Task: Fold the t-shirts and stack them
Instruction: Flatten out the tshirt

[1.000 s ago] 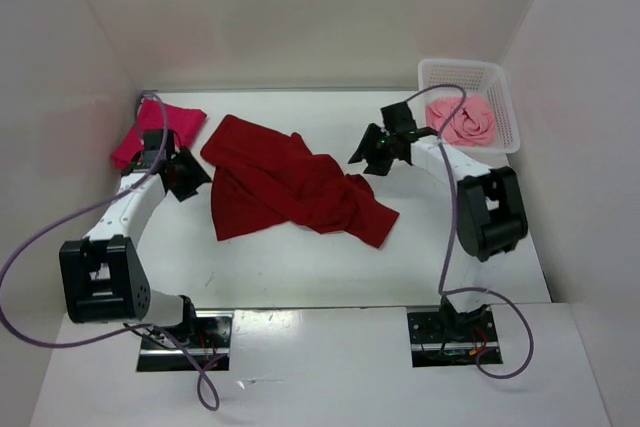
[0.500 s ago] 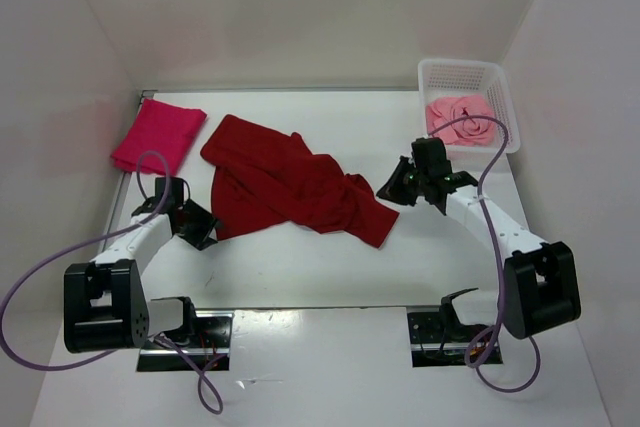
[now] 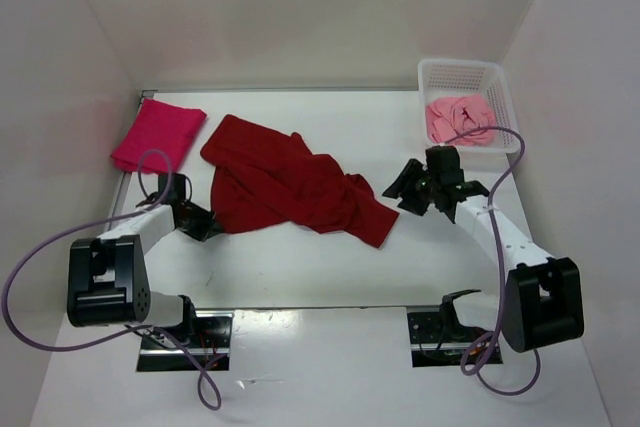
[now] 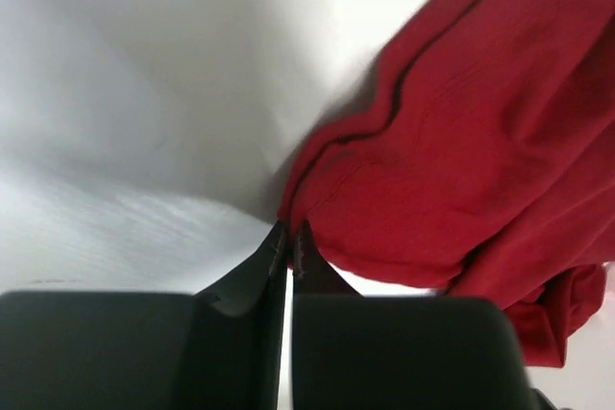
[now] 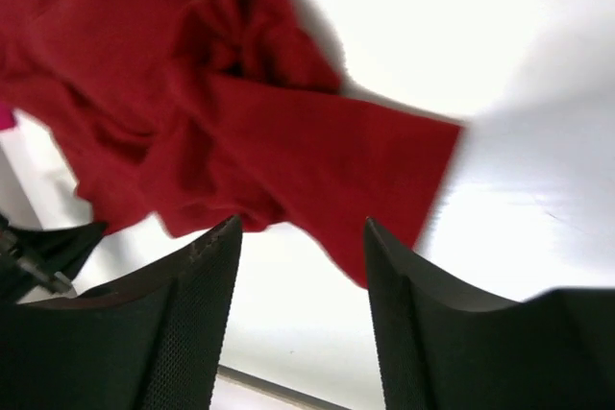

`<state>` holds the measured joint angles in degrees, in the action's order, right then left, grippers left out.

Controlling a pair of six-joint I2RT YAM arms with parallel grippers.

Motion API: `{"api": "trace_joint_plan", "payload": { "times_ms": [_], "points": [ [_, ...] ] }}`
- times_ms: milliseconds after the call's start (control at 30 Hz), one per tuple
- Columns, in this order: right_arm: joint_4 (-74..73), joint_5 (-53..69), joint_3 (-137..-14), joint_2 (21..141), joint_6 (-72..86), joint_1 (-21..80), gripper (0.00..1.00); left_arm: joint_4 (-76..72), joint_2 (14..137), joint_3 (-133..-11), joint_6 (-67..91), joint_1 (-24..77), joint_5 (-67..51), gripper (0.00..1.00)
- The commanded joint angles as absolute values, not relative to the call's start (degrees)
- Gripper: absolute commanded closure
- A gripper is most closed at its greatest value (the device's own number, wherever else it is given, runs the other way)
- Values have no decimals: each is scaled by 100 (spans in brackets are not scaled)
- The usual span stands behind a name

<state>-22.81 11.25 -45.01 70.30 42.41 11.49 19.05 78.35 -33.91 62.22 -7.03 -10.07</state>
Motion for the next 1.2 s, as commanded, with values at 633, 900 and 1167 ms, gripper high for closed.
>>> {"api": "trace_joint_plan", "payload": {
  "times_ms": [633, 900, 1167],
  "points": [
    [-1266, 1457, -3762, 8517, 4720, 1625, 42, 1854, 9035, -5915, 4676, -1854, -976, 100],
    [-1336, 1380, -3077, 7867, 4965, 1731, 45, 1854, 8834, -5862, 4518, -1670, -1028, 100],
    [-923, 1863, -3058, 8095, 4852, 1731, 79, 1854, 8780, -5915, 4518, -1302, -1090, 100]
  ]
}}
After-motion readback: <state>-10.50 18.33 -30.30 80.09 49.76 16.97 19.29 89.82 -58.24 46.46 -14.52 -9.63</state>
